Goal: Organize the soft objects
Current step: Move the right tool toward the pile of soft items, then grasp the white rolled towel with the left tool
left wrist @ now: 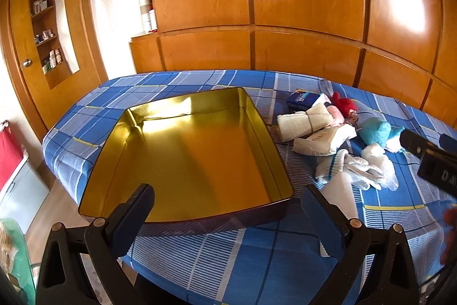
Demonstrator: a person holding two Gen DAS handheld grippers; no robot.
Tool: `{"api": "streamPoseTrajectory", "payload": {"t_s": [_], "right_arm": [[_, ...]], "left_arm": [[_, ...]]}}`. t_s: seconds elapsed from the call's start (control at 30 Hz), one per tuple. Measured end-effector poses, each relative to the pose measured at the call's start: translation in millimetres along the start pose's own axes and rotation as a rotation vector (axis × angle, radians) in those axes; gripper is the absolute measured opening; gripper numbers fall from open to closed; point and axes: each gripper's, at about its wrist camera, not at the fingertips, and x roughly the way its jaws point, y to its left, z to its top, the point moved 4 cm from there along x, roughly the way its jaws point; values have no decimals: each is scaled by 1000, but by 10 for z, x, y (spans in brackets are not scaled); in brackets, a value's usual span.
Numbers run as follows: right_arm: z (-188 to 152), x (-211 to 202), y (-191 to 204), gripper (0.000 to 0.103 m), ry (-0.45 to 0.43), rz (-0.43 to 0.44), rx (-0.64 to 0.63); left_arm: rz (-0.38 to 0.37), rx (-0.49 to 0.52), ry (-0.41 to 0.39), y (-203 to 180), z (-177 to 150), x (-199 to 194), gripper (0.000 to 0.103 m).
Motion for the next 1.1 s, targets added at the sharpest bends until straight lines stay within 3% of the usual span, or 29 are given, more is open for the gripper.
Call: {"api": "streamPoseTrajectory", "payload": {"t_s": [0.13,0.23,0.33,0.4,0.57,0.73,0.93,0.97,1.07,1.1], "right_arm": [[71,13,-107,103,-3,-4,3],[157,67,-242,103,10,15,15],[237,148,-404,103,22,36,16],[258,218,-524,103,38,61,32],[219,480,-874,103,82,76,69],[97,695,-1089,103,153,88,157],[102,659,-1128,103,141,113,179],[105,661,-1128,103,141,117,182],[113,664,-1128,103,143,123,183],[116,661,-1129,103,141,127,186]], "left_arm": [[-94,25,-10,-91,40,-23,103],[-213,60,3,-196,114,-14,103],[-363,91,65,-306,173,41,103],[-407,117,110,-369,169,109,103],[-514,187,125,-534,65,75,99],[-552,254,207,-828,-18,165,82],[-545,331,291,-1144,-114,377,66],[-534,343,297,-1167,-125,412,61],[-505,388,332,-1267,-202,569,31],[-503,399,313,-1274,-204,567,29]]}}
